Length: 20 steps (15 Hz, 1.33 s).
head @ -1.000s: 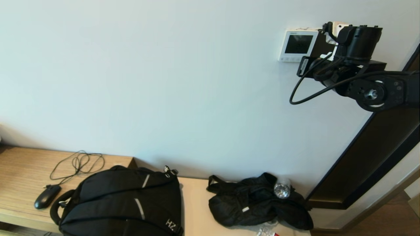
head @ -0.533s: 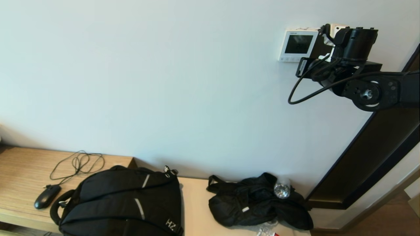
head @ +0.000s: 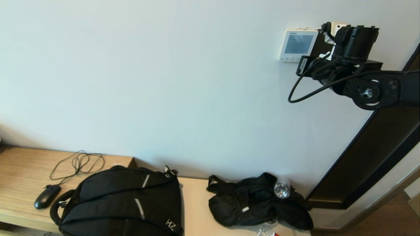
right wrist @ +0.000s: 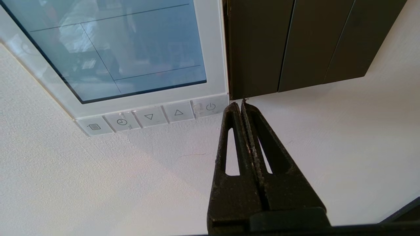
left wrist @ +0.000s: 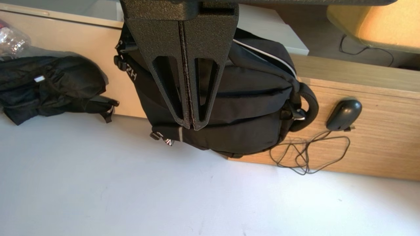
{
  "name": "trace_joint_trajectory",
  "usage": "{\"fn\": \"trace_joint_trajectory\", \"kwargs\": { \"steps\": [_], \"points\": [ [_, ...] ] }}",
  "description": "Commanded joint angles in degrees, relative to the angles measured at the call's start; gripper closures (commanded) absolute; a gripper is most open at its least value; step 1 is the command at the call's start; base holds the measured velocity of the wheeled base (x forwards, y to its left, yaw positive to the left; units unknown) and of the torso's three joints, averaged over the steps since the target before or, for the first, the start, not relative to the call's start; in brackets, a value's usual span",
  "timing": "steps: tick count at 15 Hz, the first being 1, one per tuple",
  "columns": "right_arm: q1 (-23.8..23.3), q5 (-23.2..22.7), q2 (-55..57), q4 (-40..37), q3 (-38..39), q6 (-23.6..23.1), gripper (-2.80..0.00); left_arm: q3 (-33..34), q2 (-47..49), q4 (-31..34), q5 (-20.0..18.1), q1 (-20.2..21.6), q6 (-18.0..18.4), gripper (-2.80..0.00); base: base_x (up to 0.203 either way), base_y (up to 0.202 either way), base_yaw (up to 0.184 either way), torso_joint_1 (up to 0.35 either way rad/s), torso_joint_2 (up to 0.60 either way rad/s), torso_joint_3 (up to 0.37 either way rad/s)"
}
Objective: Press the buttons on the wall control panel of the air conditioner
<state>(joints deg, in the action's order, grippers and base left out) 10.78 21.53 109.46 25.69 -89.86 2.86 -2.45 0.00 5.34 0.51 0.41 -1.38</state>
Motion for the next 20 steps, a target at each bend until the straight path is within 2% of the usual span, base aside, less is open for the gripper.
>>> {"fn": "trace_joint_trajectory", "kwargs": {
  "steps": [1,13,20],
  "points": [
    [0.0,0.1,0.0,0.1,0.2,0.0,0.00,0.0,0.0,0.0,0.0,0.0,0.0,0.00,0.000,0.000,0.000,0.000,0.00,0.000],
    [0.3,-0.2,-10.8,-0.1,6.2,0.0,0.00,0.0,0.0,0.0,0.0,0.0,0.0,0.00,0.000,0.000,0.000,0.000,0.00,0.000],
    [3.2,-0.1,-17.5,-0.3,10.2,-1.9,0.00,0.0,0.0,0.0,0.0,0.0,0.0,0.00,0.000,0.000,0.000,0.000,0.00,0.000]
  ]
}}
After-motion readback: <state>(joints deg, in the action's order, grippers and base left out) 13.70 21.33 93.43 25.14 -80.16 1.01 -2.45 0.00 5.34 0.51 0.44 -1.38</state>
